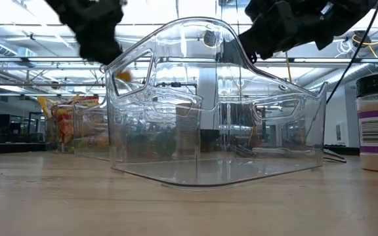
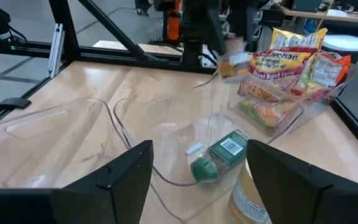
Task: Pick & Place Food Item
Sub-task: Put the brown seasoning bottle into the middle transparent bin
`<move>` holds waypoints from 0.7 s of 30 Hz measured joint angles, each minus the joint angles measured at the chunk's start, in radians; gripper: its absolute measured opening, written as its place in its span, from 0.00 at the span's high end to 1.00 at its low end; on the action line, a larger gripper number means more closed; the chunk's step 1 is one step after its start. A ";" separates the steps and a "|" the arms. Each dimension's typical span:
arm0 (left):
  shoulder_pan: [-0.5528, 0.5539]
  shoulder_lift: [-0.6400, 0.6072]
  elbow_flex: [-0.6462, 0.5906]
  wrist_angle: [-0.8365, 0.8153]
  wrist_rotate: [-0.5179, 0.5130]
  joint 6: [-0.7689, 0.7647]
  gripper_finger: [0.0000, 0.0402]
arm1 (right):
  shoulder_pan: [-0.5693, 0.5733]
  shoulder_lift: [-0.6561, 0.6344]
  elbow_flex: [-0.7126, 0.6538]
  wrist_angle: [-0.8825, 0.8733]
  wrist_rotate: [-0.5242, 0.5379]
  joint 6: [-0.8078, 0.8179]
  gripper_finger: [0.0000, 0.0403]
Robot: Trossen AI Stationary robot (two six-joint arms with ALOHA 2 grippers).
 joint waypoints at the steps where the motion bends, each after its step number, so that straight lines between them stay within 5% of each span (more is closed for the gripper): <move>1: 0.004 0.001 0.000 -0.057 0.009 -0.033 0.56 | 0.000 -0.001 0.000 0.000 0.000 0.000 0.38; 7: 0.051 0.069 -0.002 -0.165 0.056 -0.080 0.56 | 0.000 -0.001 0.000 0.002 0.002 -0.003 0.39; 21: 0.114 0.244 -0.085 0.022 0.148 -0.029 0.56 | 0.000 -0.001 0.000 -0.020 0.002 -0.005 0.39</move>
